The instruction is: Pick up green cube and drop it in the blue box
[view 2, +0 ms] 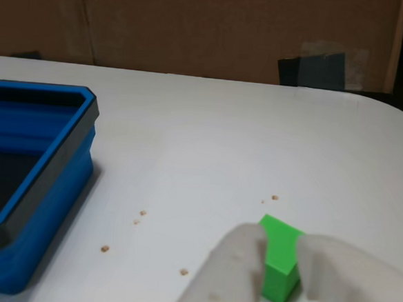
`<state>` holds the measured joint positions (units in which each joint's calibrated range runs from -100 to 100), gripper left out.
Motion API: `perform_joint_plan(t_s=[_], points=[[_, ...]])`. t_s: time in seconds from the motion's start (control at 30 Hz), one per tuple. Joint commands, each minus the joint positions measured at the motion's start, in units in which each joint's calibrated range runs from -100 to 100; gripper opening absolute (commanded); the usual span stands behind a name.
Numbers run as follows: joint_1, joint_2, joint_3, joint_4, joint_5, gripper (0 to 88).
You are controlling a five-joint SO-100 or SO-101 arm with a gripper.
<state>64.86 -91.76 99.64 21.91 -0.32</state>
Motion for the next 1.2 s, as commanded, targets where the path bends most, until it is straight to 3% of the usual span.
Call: perform_joint_plan(t_s=[0.0,0.3,0.67,1.17], points=[[0.81,-0.38,-1.45,-0.7,0.05,0.8],[0.6,9.81,-7.68,-0.7,0.05,0.8],[0.38,38.73,-38.21,-0.7,-0.15,0.8],[0.24,68.23,-64.86,-0.61,-0.2,0.8]])
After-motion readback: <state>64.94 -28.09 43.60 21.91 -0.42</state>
